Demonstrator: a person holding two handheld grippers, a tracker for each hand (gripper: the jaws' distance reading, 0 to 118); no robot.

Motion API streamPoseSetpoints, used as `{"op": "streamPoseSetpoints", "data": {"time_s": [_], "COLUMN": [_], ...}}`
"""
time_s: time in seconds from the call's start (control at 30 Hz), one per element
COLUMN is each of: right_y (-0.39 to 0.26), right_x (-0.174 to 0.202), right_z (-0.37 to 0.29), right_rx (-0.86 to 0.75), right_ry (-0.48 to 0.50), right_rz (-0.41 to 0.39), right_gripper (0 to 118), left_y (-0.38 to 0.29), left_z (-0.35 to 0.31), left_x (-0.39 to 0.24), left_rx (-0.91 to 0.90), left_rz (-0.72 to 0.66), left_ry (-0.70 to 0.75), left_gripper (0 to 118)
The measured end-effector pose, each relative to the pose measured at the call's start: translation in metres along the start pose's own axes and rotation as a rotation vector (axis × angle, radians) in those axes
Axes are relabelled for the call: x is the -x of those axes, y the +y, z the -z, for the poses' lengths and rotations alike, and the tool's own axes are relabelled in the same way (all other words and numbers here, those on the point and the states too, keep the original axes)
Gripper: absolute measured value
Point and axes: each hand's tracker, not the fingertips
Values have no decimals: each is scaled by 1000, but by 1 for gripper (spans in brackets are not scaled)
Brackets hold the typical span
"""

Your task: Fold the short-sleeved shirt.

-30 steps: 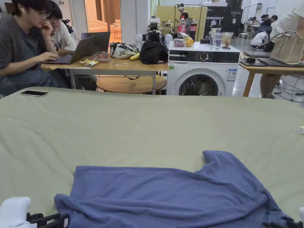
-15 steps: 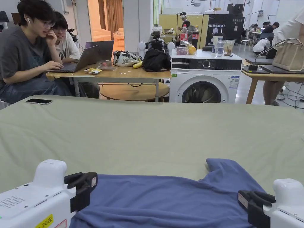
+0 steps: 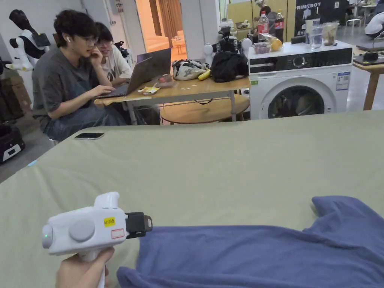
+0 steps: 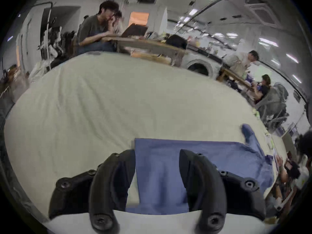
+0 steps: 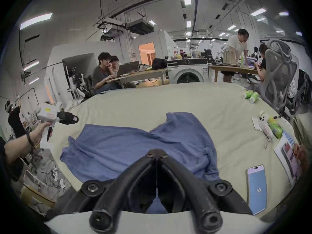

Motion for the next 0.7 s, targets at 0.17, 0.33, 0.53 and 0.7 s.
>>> {"op": "streamPoseSetpoints", "data": {"time_s": [0.17, 0.33, 0.53, 0.7], "right_y": [-3, -7, 33, 70], "right_x": [-30, -58, -84, -134], "right_z": [7, 7, 49, 150], "right_rx": [43, 79, 160, 409], "right_ry": [-72, -125, -129, -82], "right_rz": [12, 53, 34, 142], "right_gripper": [0, 0, 10, 60], "left_y": [15, 4, 3, -2], "left_z": [73, 104, 110, 106], "left_x": [5, -6, -30, -50], "left_rx": [141, 185, 225, 241], "left_rz": [-41, 3, 144, 197], "left_ry": [0, 55, 122, 177], "left_gripper": [52, 2, 0, 0]}}
